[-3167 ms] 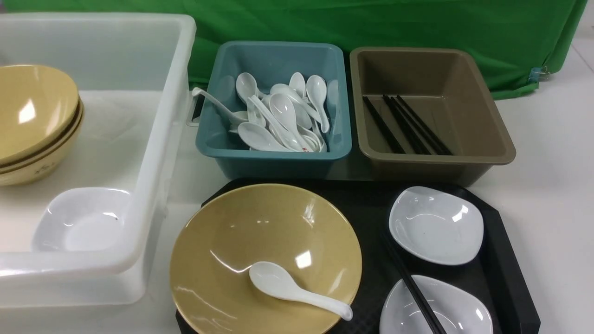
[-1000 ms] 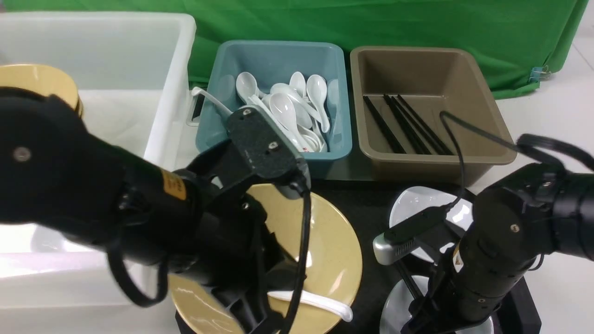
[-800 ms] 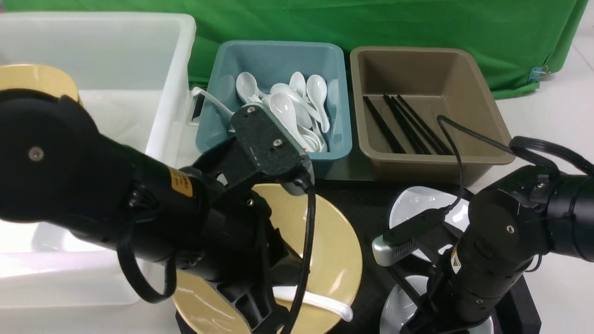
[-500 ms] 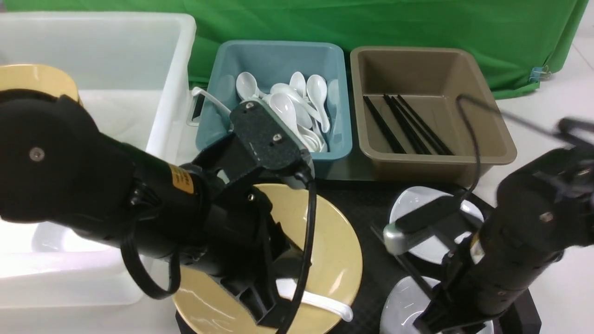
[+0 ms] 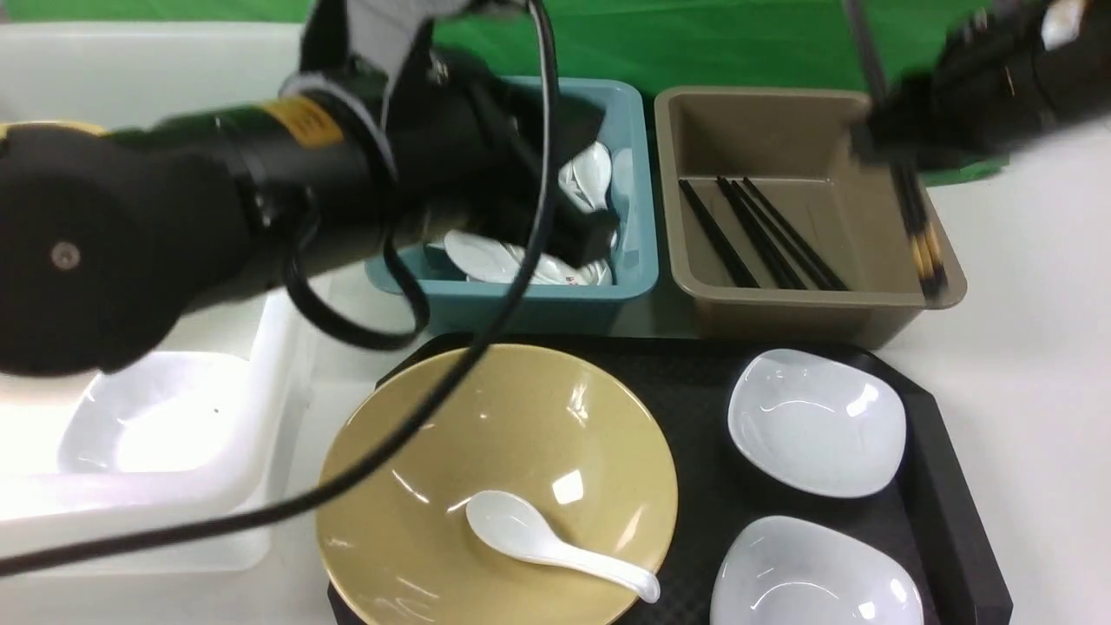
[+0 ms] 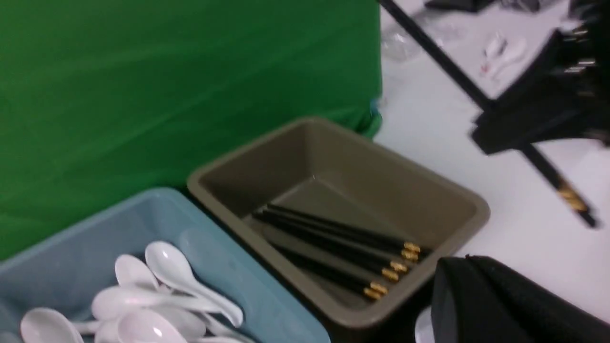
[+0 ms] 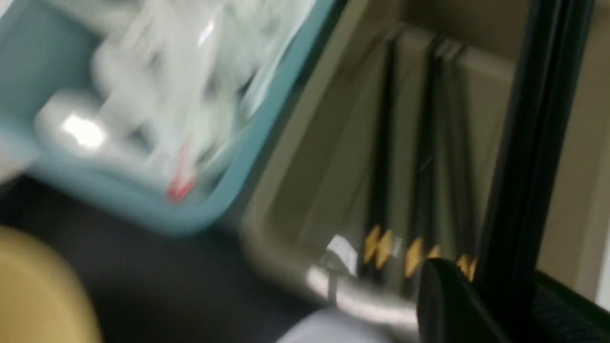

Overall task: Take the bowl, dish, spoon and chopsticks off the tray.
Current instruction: Use the right arm to put the chopsticks into the small storage box on the right, then use the left arm to grab the soup spoon in the middle

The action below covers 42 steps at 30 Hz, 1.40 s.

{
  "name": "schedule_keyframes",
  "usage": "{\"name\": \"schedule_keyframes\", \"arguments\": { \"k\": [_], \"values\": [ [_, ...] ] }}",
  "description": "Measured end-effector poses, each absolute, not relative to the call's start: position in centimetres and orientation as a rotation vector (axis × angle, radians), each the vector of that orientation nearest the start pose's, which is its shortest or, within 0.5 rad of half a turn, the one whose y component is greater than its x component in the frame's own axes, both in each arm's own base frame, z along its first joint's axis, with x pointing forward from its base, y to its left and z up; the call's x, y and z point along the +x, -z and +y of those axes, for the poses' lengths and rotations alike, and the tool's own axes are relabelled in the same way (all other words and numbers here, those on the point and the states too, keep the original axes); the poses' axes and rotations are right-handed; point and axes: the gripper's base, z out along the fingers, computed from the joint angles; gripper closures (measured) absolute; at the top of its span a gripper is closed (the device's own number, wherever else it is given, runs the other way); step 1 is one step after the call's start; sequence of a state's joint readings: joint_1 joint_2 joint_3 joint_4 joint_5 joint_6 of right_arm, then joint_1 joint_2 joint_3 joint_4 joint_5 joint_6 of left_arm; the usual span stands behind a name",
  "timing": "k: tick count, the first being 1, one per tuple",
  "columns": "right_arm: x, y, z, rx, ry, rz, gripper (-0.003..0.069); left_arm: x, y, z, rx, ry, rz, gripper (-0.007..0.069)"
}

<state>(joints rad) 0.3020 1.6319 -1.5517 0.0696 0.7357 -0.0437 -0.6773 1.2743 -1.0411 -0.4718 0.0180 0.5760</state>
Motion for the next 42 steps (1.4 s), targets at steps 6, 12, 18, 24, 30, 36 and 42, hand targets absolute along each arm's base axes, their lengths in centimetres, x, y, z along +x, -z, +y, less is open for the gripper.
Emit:
{"name": "schedule_keyframes", "arguments": {
  "k": [6, 12, 18, 24, 30, 36, 42],
  "values": [
    [45.4, -30.3, 11.7, -0.306, -0.171, 2.297, 0.0559, 23.5, -35.9, -19.4, 0.745, 0.442, 1.713, 0.0630],
    [48.9, -25.3, 12.2, -0.294, -0.165, 2.311, 0.0559, 23.1, -35.1, -19.6, 0.779, 0.483, 1.798, 0.0630],
    [49.2, -21.3, 12.3, -0.313, -0.155, 2.455, 0.0384, 22.3, -33.1, -18.7, 0.833, 0.552, 2.075, 0.0628],
    [46.9, -24.2, 11.6, -0.372, -0.113, 2.583, 0.0385, 20.8, -30.9, -17.0, 1.011, 0.472, 2.366, 0.0626],
    [41.7, -31.7, 10.2, -0.498, -0.073, 2.654, 0.0628, 20.9, -29.9, -17.0, 1.089, 0.450, 2.435, 0.0600],
    [32.5, -38.0, 9.6, -0.571, -0.296, 2.564, 0.0650, 22.3, -26.4, -18.2, 1.326, 0.422, 2.455, 0.0400],
    [24.6, -38.2, 9.2, -0.677, -0.440, 2.528, 0.0651, 23.7, -23.6, -19.8, 1.571, 0.455, 2.291, 0.0084]
  ]
}}
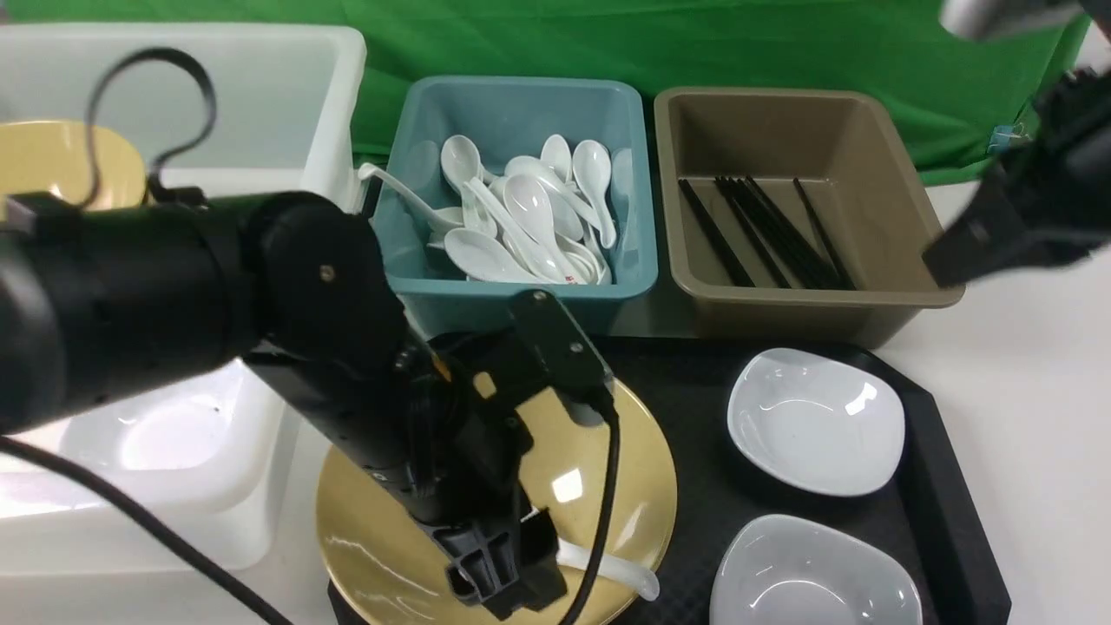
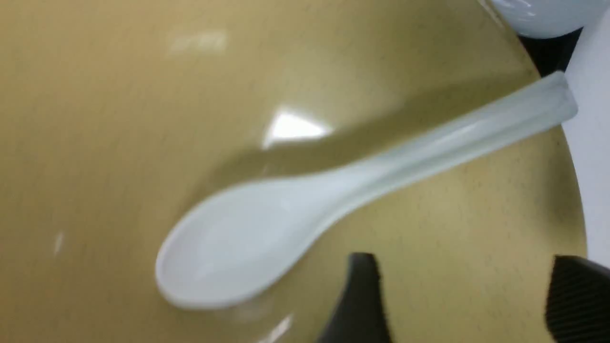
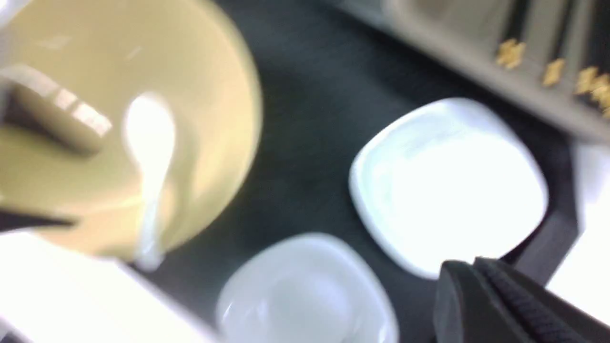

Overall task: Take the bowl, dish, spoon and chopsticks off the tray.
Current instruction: Use the left arm to grab the soup spoon in the middle, then use the left arm to put the soup spoon into the small storage box in the middle

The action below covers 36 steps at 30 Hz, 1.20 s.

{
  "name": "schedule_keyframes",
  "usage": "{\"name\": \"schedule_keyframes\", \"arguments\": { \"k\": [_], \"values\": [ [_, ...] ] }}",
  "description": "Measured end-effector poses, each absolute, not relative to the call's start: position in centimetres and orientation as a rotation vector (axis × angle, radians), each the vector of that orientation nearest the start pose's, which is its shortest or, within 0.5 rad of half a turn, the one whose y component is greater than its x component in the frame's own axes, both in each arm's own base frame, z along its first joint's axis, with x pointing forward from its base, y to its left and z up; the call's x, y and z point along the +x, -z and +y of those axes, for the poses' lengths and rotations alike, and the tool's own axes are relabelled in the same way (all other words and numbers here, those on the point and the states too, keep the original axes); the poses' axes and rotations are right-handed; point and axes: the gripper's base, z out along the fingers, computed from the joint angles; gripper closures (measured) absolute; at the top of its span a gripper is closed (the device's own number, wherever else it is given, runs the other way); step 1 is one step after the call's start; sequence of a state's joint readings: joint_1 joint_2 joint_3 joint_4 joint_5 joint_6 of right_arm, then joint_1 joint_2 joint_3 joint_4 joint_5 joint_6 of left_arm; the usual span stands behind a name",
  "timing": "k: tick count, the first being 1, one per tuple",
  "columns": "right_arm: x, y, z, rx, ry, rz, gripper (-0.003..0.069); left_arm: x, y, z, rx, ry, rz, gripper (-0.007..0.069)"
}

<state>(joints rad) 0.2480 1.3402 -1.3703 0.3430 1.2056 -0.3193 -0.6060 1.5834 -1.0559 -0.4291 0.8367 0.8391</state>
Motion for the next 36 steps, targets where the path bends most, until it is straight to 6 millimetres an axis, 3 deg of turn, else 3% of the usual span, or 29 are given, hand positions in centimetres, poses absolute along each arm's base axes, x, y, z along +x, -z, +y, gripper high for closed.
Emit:
{"name": "schedule_keyframes", "arguments": {
  "k": [2, 4, 10, 13, 16, 17, 18, 19, 22, 25, 28, 31, 33, 34, 36],
  "values": [
    [22.8, -38.2, 8.8, -0.683, -0.443, 2.517, 0.0651, 24.4, -22.8, -20.3, 1.607, 0.444, 2.224, -0.0004],
    [21.6, -38.4, 8.5, -0.685, -0.441, 2.503, 0.0651, 25.0, -22.0, -20.7, 1.614, 0.423, 2.194, -0.0041],
    [19.3, -39.9, 7.9, -0.674, -0.439, 2.437, 0.0651, 26.3, -18.9, -21.3, 1.672, 0.377, 2.179, -0.0025],
    [18.5, -40.5, 7.7, -0.659, -0.448, 2.414, 0.0652, 26.7, -18.1, -21.5, 1.690, 0.365, 2.149, 0.0083],
    [18.1, -40.8, 7.7, -0.657, -0.460, 2.399, 0.0652, 26.7, -18.2, -21.7, 1.677, 0.381, 2.151, 0.0284],
    [18.1, -40.8, 7.7, -0.657, -0.460, 2.399, 0.0652, 26.7, -18.2, -21.7, 1.676, 0.382, 2.151, 0.0302],
    [18.0, -40.9, 7.7, -0.657, -0.460, 2.395, 0.0652, 26.8, -18.2, -21.7, 1.662, 0.381, 2.155, 0.0453],
    [18.0, -40.8, 7.7, -0.661, -0.462, 2.394, 0.0652, 26.9, -18.3, -21.7, 1.640, 0.380, 2.162, 0.0521],
    [17.9, -40.9, 7.8, -0.698, -0.461, 2.377, 0.0652, 27.3, -18.9, -21.7, 1.516, 0.399, 2.228, 0.0570],
    [17.8, -41.0, 8.2, -0.798, -0.487, 2.321, 0.0652, 28.5, -21.0, -21.3, 1.286, 0.446, 2.337, 0.0571],
    [17.7, -41.2, 8.5, -0.898, -0.496, 2.259, 0.0652, 30.3, -24.8, -20.7, 1.038, 0.501, 2.368, 0.0571],
    [17.6, -41.2, 8.6, -0.992, -0.472, 2.204, 0.0652, 32.1, -28.7, -19.9, 0.863, 0.537, 2.331, 0.0571],
    [18.0, -41.2, 8.6, -1.015, -0.450, 2.171, 0.0652, 34.1, -32.6, -19.2, 0.717, 0.554, 2.261, 0.0571],
    [18.0, -41.2, 8.6, -1.013, -0.449, 2.169, 0.0652, 34.4, -32.9, -19.1, 0.691, 0.557, 2.261, 0.0571],
    [18.8, -41.2, 8.8, -0.999, -0.437, 2.140, 0.0652, 36.4, -35.4, -18.7, 0.583, 0.556, 2.215, 0.0571]
  ]
}}
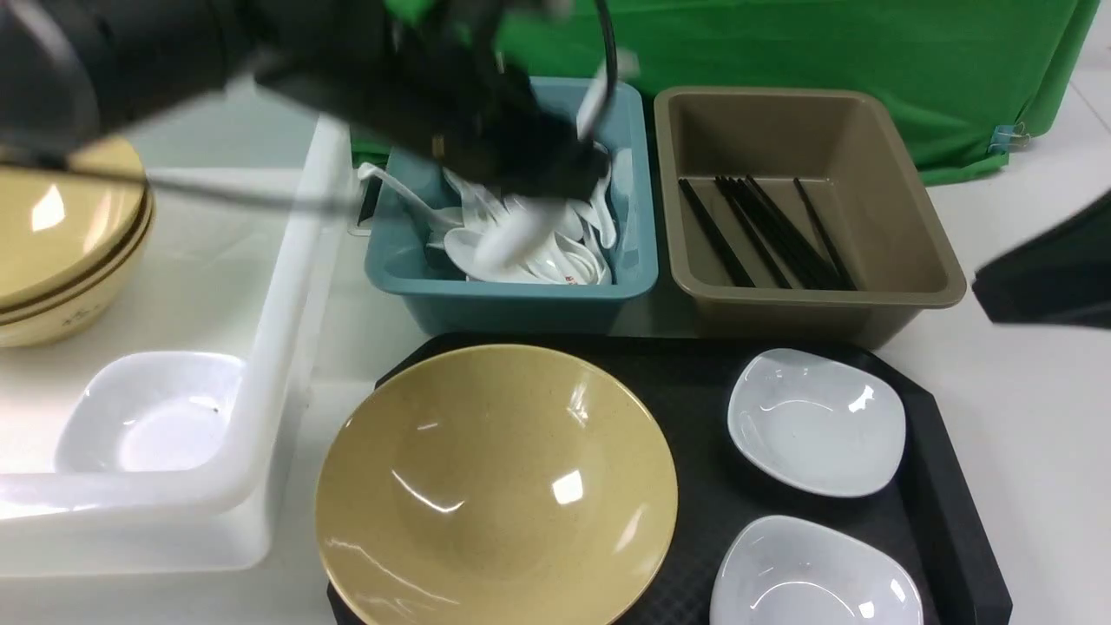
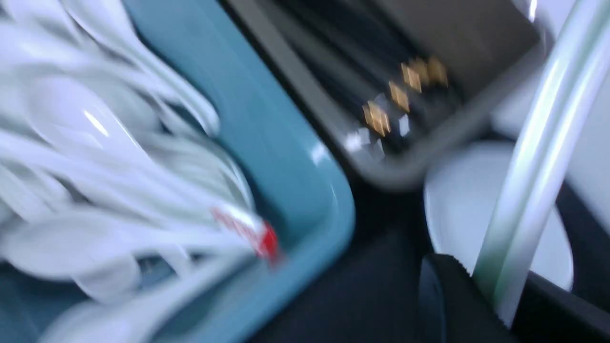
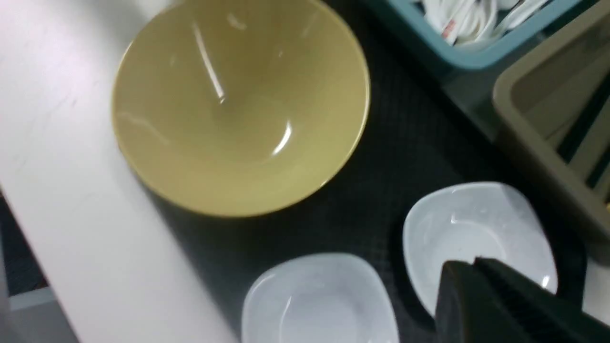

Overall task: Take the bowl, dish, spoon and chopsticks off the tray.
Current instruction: Use the left arm to put the soup spoon into the small storage box in the middle, then use the left arm to grab the yellow noodle bowl on the left

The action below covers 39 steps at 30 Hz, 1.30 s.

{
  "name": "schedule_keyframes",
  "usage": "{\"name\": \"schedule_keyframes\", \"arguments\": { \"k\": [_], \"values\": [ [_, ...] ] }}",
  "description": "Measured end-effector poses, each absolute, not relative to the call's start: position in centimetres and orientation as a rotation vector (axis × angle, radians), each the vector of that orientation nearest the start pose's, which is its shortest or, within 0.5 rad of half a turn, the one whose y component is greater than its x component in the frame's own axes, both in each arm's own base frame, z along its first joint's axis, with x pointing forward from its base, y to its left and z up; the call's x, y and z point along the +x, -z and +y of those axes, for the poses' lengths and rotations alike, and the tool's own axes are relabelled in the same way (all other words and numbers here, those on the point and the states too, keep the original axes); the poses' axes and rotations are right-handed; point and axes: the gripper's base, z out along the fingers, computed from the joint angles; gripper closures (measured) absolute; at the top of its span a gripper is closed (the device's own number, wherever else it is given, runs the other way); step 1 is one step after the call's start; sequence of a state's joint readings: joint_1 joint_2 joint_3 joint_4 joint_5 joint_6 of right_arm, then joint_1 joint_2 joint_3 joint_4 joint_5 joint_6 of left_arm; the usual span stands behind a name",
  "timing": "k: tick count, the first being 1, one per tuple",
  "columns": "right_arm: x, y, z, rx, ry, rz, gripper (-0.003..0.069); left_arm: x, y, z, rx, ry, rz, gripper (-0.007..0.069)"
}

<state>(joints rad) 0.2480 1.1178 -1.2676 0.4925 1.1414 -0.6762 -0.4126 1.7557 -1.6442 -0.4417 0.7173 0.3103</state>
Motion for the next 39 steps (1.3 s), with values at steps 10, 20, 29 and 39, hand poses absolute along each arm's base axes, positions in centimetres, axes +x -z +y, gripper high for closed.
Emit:
{"name": "schedule_keyframes", "arguments": {
  "k": [10, 20, 29, 39],
  "values": [
    [21.4, -39.2, 9.8, -1.074, -0.493, 2.170, 0.0652, 46.3, -32.3, -19.1, 0.466, 0.454, 2.214, 0.0533],
    [21.3, -39.1, 9.9, -1.106, -0.504, 2.168, 0.0652, 47.9, -27.9, -18.8, 0.408, 0.407, 2.424, 0.0153],
    [20.8, -39.0, 10.0, -1.132, -0.552, 2.198, 0.0652, 39.9, -33.5, -16.7, 0.535, 0.378, 2.635, 0.0612],
    [20.5, -39.1, 10.6, -1.127, -0.605, 2.199, 0.0652, 33.1, -28.5, -14.2, 0.566, 0.261, 2.811, 0.0512]
  ]
}}
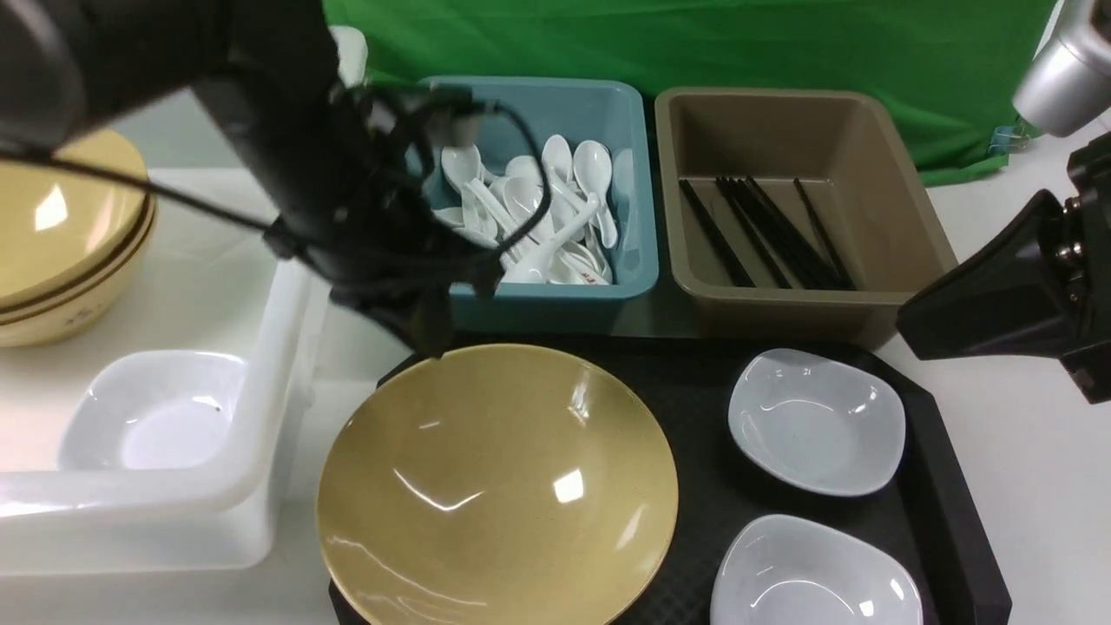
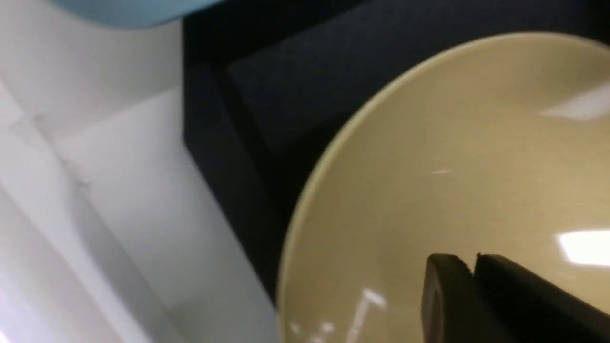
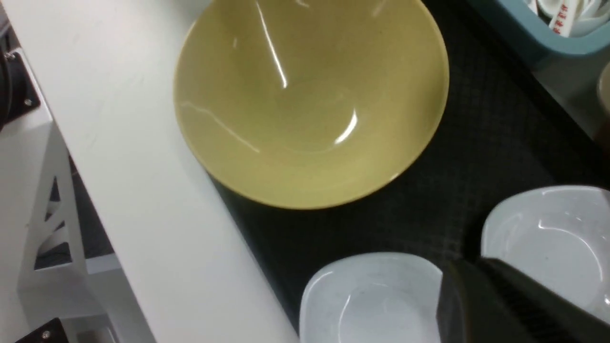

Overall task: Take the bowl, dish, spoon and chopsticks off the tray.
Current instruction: Use the left arm to grab the yellow noodle bowl on the left

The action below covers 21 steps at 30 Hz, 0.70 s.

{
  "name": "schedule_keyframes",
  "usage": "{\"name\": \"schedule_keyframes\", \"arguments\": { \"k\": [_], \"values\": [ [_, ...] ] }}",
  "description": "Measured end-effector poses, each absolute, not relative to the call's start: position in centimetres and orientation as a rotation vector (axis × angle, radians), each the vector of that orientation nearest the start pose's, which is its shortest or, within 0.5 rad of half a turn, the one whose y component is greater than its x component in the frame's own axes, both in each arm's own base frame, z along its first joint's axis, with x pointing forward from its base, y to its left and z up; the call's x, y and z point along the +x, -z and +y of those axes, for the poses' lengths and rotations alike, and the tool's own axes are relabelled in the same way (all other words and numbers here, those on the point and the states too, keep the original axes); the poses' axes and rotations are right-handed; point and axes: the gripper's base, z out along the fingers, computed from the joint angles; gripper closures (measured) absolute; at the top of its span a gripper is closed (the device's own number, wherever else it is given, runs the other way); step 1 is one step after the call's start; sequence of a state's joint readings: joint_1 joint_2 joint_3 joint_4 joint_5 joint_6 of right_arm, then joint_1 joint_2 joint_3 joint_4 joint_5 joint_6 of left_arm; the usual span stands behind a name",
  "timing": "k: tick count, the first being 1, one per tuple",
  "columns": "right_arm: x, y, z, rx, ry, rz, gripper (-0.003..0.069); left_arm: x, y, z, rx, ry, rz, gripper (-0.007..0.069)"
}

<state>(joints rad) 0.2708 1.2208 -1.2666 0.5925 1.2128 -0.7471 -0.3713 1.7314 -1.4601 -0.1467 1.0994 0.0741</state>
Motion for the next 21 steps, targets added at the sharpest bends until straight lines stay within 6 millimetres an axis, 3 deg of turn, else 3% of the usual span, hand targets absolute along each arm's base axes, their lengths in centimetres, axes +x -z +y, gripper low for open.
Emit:
{"name": "schedule_keyframes", "arguments": {
  "k": [11, 15, 19, 20, 21],
  "values": [
    [18.4, -38.5, 14.7, -1.416, -0.573, 2.090, 0.0652, 35.7, -23.6, -14.3, 0.640, 0.109, 2.778, 0.0049],
    [18.4, -38.5, 15.0, -1.416, -0.563, 2.071, 0.0652, 36.1, -23.1, -14.5, 0.685, 0.100, 2.775, 0.0051],
    [18.5, -38.5, 15.0, -1.411, -0.546, 2.071, 0.0652, 36.3, -22.2, -15.0, 0.713, 0.166, 2.799, 0.0184],
    [18.5, -38.5, 15.0, -1.410, -0.544, 2.071, 0.0652, 36.0, -20.4, -15.2, 0.732, 0.185, 2.868, 0.0247],
    [18.5, -38.5, 15.0, -1.410, -0.544, 2.071, 0.0652, 36.0, -20.2, -15.2, 0.736, 0.184, 2.876, 0.0256]
  ]
}}
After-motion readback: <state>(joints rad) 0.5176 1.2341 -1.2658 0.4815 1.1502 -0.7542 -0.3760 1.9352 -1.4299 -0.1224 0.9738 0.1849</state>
